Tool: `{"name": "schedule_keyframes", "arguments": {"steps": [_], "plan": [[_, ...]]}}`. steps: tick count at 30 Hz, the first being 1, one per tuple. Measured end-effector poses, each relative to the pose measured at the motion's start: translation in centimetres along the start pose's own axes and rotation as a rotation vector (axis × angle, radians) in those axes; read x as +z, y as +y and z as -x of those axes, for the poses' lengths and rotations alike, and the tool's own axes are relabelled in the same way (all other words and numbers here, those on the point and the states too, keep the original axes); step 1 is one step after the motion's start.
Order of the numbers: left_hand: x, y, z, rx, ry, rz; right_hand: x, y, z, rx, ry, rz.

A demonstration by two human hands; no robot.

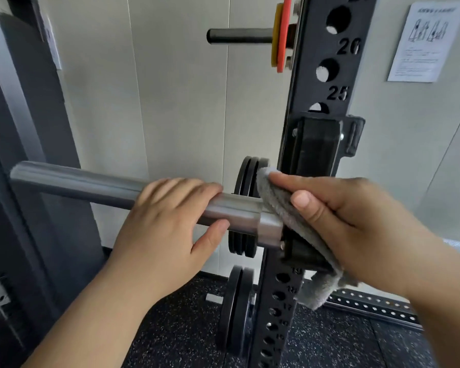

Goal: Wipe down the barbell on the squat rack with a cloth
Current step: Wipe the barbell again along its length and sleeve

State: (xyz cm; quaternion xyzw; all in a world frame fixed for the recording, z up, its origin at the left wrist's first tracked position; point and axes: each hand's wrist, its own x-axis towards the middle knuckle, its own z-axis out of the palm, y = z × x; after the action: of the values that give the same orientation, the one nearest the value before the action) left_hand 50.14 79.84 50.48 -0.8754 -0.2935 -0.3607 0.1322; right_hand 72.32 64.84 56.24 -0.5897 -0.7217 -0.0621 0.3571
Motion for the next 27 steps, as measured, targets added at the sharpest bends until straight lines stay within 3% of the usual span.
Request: {"name": "schedule_keyframes", "arguments": {"steps": [3, 7, 12, 17, 22, 25, 27], "plan": [[0.0, -0.1, -0.1, 0.003, -0.022, -0.008, -0.5, -1.0, -1.0, -0.039, -0.19, 0.056], [0.4, -0.4, -0.5, 0.045, 0.026, 0.026, 0.0, -2.3, -0.1, -0.058, -0.283, 0.058], [1.0, -1.5, -0.7, 0.097, 0.108, 0.084, 1.3, -3.8, -2.8, 0.03, -0.453, 0.381], [1.8, -2.0, -0.3, 0.115, 0.18, 0.184, 2.2, -5.7, -4.4, 0.157, -0.363, 0.348], [0.3, -3.7, -0.6, 0.217, 0.253, 0.236, 5.3, -7.4, 1.0, 0.084, -0.09, 0.619], [-1.7, -5.3, -2.2, 0.191, 0.207, 0.237, 7.5, -7.3, 1.6, 0.107, -0.023, 0.755], [-2.0, -6.0, -3.3, 0.118, 0.079, 0.175, 8.0, -7.6, 0.7, 0.157, -0.016, 0.812]]}}
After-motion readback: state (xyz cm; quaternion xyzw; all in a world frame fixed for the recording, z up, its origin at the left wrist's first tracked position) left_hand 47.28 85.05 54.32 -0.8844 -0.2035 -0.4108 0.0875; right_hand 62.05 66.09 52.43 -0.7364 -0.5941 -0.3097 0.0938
